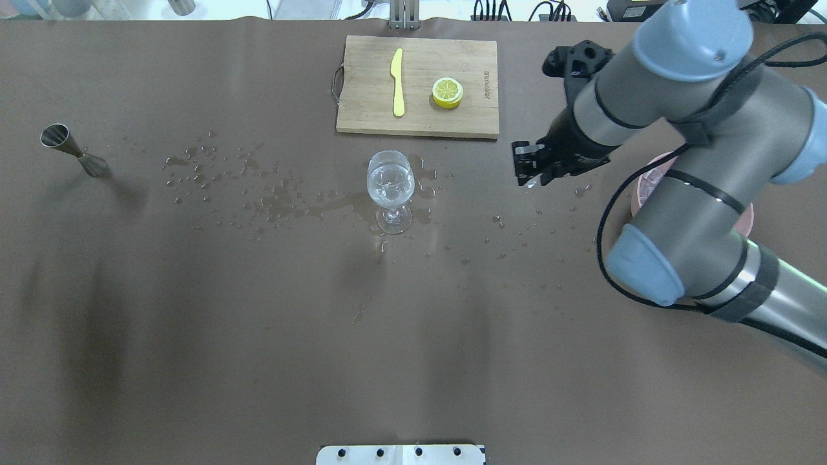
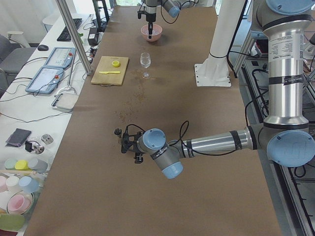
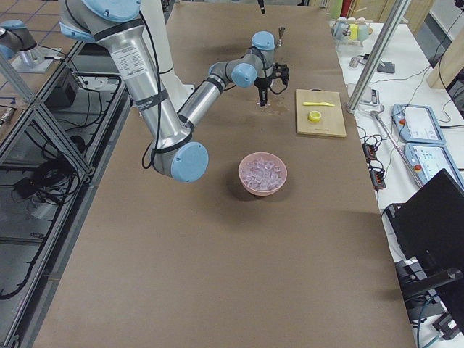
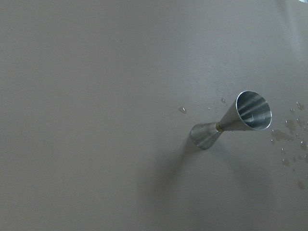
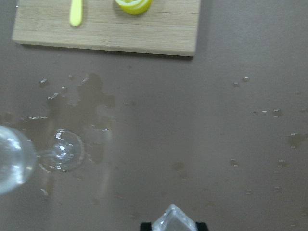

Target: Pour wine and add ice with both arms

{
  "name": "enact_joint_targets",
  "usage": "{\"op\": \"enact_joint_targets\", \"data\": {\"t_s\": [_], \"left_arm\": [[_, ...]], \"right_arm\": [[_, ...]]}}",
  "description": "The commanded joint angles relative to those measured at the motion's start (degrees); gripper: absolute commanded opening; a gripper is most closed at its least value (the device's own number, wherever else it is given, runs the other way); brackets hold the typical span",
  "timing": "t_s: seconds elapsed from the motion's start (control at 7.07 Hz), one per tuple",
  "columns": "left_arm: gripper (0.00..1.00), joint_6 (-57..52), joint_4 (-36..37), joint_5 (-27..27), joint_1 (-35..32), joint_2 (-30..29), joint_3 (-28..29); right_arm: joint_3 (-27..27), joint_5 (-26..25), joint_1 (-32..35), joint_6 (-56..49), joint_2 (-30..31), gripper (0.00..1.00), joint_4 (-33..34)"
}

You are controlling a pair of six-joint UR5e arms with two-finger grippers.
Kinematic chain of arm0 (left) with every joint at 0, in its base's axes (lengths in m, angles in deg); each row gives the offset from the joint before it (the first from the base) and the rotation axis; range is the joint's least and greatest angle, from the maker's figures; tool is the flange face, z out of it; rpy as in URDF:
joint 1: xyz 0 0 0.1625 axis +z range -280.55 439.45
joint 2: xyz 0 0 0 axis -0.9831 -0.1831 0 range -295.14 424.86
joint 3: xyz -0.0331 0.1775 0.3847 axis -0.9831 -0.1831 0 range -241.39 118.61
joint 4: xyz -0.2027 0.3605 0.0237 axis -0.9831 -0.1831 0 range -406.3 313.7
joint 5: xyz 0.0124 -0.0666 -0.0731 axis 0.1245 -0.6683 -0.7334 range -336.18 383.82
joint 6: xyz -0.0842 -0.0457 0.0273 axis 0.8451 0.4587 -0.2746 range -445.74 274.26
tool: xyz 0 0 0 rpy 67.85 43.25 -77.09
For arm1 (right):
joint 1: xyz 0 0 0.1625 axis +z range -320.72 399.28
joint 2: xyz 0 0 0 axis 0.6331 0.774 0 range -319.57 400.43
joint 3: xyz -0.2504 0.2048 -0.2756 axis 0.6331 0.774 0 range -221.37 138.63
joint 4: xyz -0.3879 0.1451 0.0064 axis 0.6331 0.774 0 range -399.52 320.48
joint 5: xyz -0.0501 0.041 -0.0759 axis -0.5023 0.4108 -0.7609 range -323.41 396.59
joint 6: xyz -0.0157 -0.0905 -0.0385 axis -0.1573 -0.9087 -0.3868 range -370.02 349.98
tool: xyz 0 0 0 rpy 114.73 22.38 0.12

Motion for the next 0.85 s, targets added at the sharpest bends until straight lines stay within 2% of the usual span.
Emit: {"op": "enact_joint_targets", "data": {"t_s": [0.0, 0.14, 0.71], "left_arm": [[0.98, 0.06, -0.15, -0.08, 0.03, -0.37, 1.14], [0.98, -0.03, -0.15, -0.09, 0.12, -0.54, 1.49], [0.98, 0.06, -0.15, -0.09, 0.12, -1.33, 1.84]], "right_arm": [[7.36, -4.79, -5.3, 11.01, -13.4, 0.0, 0.28], [11.41, -5.59, -6.0, 11.56, -17.2, 0.0, 0.1], [12.68, -5.6, -6.01, 11.83, -18.39, 0.0, 0.1]]}}
